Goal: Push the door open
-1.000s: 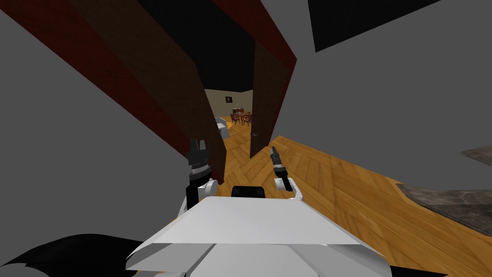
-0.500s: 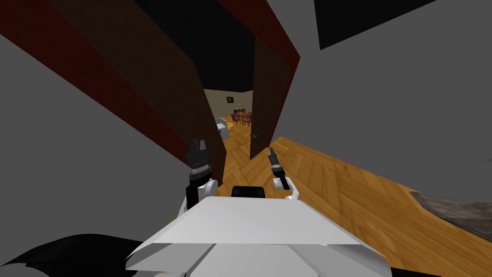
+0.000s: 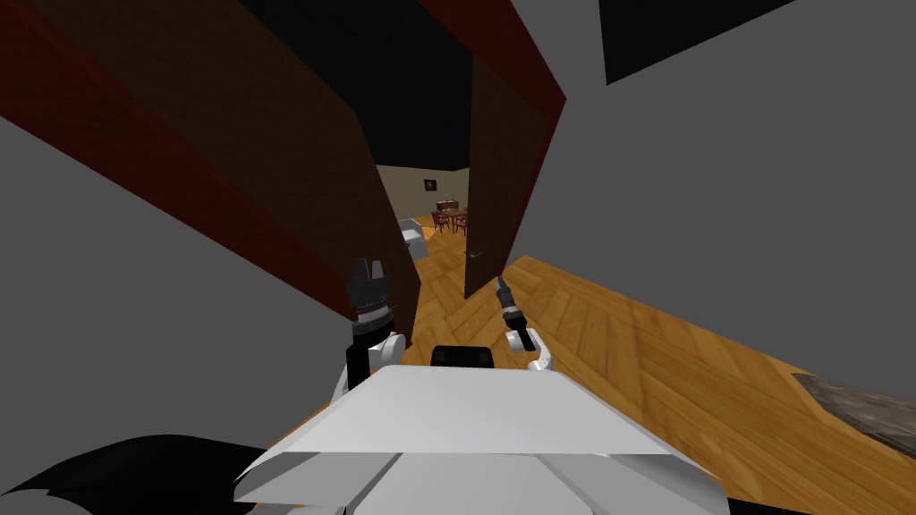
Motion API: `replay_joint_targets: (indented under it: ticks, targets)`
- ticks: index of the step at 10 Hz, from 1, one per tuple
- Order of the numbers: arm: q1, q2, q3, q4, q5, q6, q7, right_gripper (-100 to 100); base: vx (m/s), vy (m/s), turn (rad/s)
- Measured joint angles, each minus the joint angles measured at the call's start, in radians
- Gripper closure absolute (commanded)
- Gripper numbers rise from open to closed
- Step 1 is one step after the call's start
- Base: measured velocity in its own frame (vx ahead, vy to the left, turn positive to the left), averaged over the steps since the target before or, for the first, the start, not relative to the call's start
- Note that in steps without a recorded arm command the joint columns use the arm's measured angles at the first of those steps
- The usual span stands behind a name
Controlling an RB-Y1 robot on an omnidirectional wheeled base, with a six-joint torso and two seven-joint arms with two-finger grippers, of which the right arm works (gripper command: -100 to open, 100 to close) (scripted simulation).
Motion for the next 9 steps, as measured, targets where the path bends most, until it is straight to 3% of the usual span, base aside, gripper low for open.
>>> replay_joint_targets:
  ticks: [9]
  targets:
    - [-0.082, -0.002, 0.02, 0.194, 0.035, -0.051, -0.05, -100, 0.088, -0.07, 0.046]
